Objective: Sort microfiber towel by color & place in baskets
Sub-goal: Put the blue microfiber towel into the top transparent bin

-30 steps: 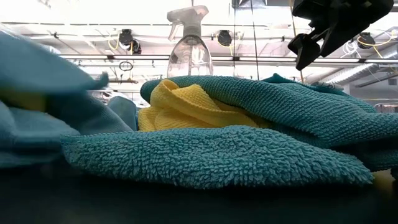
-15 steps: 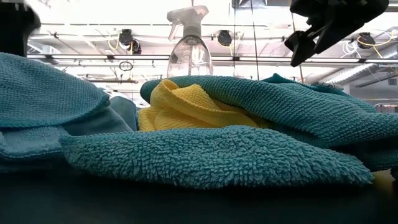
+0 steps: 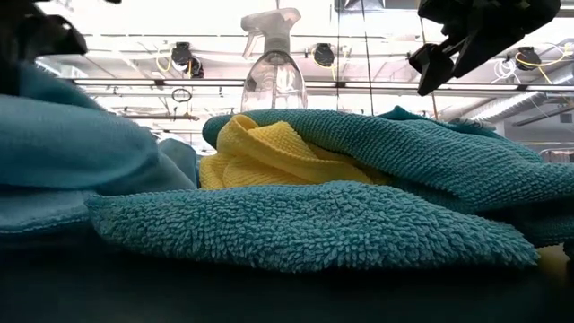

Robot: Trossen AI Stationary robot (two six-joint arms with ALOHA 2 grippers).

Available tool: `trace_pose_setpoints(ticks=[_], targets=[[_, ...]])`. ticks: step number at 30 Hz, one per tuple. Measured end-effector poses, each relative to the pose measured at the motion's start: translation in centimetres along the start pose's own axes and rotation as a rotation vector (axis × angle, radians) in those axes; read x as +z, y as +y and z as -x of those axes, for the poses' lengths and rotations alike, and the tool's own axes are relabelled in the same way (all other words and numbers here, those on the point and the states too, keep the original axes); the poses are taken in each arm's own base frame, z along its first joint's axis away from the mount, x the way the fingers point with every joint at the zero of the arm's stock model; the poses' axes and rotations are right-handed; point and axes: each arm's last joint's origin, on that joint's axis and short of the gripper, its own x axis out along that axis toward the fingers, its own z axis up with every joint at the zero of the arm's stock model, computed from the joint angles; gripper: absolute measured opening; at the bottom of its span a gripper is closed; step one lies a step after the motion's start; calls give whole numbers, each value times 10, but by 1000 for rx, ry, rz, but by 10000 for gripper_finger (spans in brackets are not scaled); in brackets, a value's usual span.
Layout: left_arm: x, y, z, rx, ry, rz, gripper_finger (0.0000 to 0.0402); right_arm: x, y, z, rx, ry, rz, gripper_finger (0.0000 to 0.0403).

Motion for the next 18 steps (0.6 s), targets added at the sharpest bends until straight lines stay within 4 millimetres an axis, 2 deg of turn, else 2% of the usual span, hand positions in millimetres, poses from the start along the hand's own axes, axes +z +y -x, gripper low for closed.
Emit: trace_pose_setpoints(ticks=[3,7,10,12,15,18], targets=[[3,5,22,18,2,1,12,2,0,0,-3,-15,11,306],[6,20,66,118,-16,-14,6,2,0,0,-4,-19,21,306],[10,37,104,222,-102,8,6,2,0,0,-4,-19,21,306],[16,44,123,221,-209,5,6,2,0,0,-4,-19,21,306],[22,63,147,246,-345,1,5,2,0,0,-4,-18,23,306],[30,86,158,311,-420,5,5,2,0,0,-4,-19,27,306]])
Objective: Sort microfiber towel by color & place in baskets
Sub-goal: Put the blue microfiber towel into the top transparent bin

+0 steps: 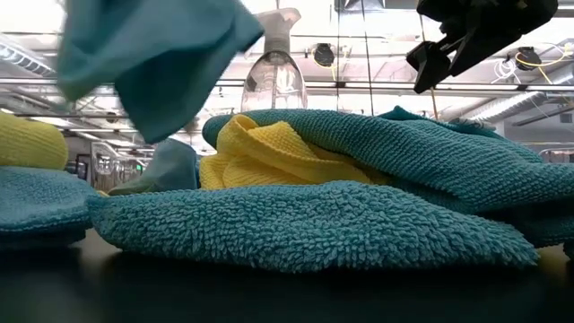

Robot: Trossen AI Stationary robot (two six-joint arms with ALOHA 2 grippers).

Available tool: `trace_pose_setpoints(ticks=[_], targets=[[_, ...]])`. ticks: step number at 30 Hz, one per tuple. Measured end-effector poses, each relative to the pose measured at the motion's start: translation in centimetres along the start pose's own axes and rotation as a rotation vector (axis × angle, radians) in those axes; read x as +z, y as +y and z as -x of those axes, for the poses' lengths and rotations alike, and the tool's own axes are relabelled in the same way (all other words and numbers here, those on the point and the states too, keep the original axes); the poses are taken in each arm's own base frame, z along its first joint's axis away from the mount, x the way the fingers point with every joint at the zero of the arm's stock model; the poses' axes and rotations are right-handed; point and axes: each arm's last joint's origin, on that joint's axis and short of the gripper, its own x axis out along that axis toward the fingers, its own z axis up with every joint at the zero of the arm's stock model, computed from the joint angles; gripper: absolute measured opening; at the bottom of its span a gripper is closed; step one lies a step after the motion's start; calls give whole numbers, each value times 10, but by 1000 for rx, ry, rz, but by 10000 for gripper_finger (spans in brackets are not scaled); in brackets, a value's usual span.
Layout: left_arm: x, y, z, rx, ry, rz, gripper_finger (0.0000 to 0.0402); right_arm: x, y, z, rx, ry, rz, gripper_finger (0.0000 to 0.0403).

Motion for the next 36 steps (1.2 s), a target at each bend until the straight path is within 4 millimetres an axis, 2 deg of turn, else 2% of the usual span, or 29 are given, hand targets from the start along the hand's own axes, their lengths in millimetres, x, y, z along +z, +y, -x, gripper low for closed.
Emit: trace_pose_setpoints(ticks=[6,11,15,28,33,36], targets=[[19,43,-8,243,-146,-36,4,0,0,0,0,0,1,306],[32,71,-25,420,-105,-120,4,0,0,0,0,0,0,306],[42,93,-41,494,-36,-148,4,0,0,0,0,0,2,306],[66,154,-80,448,91,-117,5,1,0,0,-2,-7,6,306],[67,177,-91,452,125,-77,5,1,0,0,-2,-7,6,306],[63,187,-104,438,158,-60,5,1,0,0,-2,-7,6,306]])
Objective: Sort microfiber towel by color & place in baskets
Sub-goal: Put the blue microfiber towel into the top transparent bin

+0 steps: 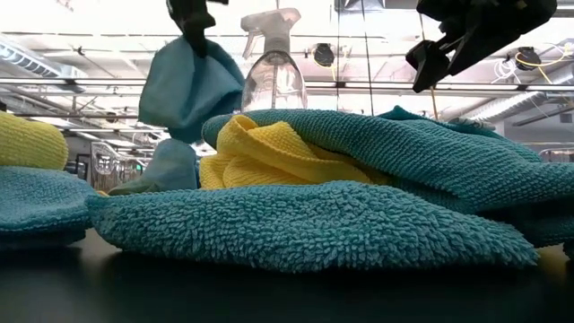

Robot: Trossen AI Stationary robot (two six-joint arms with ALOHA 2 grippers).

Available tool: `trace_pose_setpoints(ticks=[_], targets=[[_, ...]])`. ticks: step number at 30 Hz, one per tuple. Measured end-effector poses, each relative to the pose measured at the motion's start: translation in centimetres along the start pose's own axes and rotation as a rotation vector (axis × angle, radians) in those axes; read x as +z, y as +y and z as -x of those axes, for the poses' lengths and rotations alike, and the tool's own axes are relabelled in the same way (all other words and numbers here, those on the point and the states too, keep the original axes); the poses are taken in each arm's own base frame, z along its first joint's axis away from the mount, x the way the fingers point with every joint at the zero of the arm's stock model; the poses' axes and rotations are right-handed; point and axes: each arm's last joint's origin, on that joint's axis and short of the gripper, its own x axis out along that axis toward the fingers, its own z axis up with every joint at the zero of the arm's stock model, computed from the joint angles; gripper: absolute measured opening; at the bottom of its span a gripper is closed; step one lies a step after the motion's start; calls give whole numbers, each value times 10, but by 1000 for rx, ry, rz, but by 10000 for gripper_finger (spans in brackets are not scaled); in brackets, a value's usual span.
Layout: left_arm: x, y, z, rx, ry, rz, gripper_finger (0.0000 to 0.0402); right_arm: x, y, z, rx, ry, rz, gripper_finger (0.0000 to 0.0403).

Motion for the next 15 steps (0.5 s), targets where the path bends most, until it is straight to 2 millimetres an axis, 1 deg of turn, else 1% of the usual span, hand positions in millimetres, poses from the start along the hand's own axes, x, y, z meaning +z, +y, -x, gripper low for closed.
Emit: trace_pose_setpoints(ticks=[4,8,15], targets=[[-7,1,-25,-68,53,14,5,0,0,0,0,0,3,306],[-15,-8,-52,-168,87,12,6,1,0,0,-1,-7,5,306],[-37,-22,-90,-271,155,18,6,1,0,0,0,-7,5,306]])
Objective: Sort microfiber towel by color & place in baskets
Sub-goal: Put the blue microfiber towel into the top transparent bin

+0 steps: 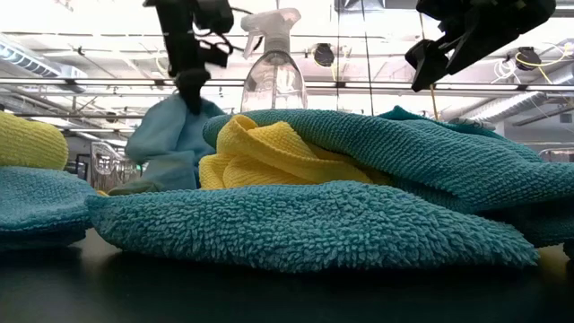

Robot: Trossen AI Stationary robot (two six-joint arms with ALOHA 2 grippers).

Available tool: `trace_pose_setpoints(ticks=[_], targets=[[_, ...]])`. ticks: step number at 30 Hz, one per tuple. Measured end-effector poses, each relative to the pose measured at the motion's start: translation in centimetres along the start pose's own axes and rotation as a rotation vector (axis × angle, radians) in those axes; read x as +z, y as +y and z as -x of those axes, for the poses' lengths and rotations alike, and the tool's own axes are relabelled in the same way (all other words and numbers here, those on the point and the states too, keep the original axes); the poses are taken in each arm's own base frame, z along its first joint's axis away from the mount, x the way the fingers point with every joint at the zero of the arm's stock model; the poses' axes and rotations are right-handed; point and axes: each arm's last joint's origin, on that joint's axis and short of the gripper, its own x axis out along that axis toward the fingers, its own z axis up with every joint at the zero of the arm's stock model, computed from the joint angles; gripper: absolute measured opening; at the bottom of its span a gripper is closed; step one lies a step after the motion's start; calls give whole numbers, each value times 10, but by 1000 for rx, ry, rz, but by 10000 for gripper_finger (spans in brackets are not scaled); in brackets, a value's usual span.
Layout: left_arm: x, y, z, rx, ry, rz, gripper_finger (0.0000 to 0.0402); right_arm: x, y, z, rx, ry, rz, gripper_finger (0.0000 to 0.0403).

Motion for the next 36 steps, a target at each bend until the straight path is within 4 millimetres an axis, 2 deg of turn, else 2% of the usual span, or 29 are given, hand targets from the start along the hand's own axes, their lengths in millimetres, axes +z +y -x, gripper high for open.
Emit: trace_pose_setpoints(ticks=[6,14,23,29,36], targets=[[-17,-7,-32,-92,46,19,6,0,0,0,1,-1,7,306],[-40,-29,-68,-210,45,23,6,2,0,0,-1,-18,19,306],[-70,-42,-102,-228,59,51,6,3,-1,0,-5,-33,16,306],[-85,-41,-119,-252,106,89,6,3,-1,0,-6,-33,9,306],[-92,-39,-129,-302,141,149,9,4,-1,0,-6,-37,-5,306]])
